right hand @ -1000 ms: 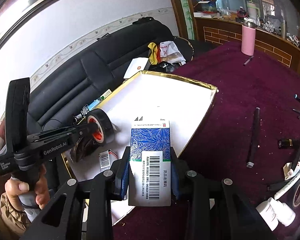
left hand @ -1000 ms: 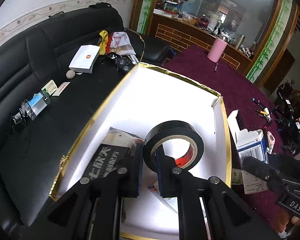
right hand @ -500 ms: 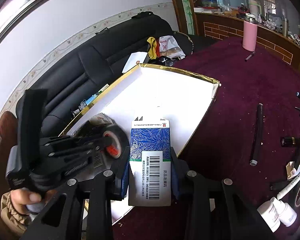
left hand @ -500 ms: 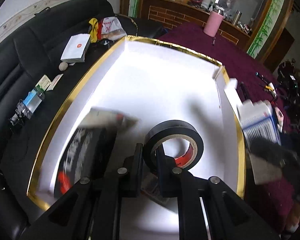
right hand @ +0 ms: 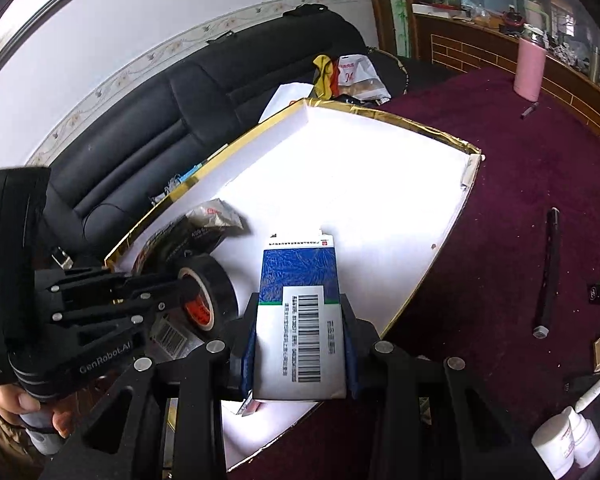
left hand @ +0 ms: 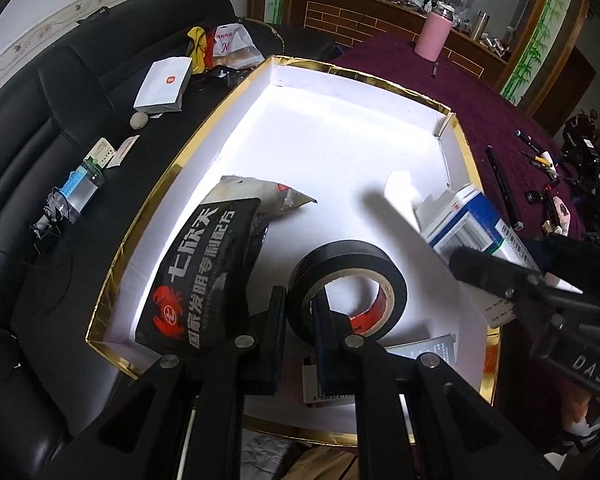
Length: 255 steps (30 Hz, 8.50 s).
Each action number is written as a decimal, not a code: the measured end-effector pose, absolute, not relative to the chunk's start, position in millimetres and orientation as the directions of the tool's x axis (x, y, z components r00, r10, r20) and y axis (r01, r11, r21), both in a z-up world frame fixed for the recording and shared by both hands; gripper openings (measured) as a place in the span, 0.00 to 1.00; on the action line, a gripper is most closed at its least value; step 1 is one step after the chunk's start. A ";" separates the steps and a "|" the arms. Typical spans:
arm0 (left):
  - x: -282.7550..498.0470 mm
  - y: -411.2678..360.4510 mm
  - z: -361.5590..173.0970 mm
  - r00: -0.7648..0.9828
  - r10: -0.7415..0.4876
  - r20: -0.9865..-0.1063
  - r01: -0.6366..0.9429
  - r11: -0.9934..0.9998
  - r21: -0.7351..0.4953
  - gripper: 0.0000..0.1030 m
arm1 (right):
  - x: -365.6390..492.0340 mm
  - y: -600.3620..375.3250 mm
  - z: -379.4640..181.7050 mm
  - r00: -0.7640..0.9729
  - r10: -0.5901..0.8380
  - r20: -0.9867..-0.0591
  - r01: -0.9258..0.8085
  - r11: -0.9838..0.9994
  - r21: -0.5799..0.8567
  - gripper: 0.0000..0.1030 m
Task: Organize objects
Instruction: 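Carry the tape roll and blue-white box over the tray and open both grippers, then move the left gripper to the white green-label pill bottle while the right returns to the table, then grasp the white green-label pill bottle with the left gripper while the right grasps the grey tape roll, then carry the pill bottle and grey tape roll toward the white tray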
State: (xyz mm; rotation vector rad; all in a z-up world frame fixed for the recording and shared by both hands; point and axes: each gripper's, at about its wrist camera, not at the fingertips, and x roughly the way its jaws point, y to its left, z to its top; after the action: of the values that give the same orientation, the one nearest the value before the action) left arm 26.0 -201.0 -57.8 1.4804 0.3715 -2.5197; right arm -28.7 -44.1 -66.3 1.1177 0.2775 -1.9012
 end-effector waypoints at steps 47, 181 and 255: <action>-38.7 -27.3 -20.9 -0.578 0.197 -0.792 -0.151 -0.980 -0.133 0.45 | -62.4 179.7 -48.5 -0.458 -0.586 -0.669 0.445 -0.802 0.398 0.83; -56.4 12.7 -66.4 -0.465 0.244 -0.851 -0.278 -0.953 -0.121 0.32 | -110.9 221.8 -74.7 -0.556 -0.281 -0.782 0.255 -0.953 0.161 0.61; -27.3 -135.7 -10.7 -0.620 0.083 -0.780 0.027 -0.991 -0.127 0.32 | -72.7 113.1 -38.9 -0.497 -0.495 -0.712 0.515 -0.829 0.217 0.61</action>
State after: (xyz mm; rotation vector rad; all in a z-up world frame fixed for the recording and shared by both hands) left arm -27.3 -135.7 -10.7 1.3812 0.2010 -2.8489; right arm -72.7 113.1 -38.9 1.0862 0.0318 -2.3060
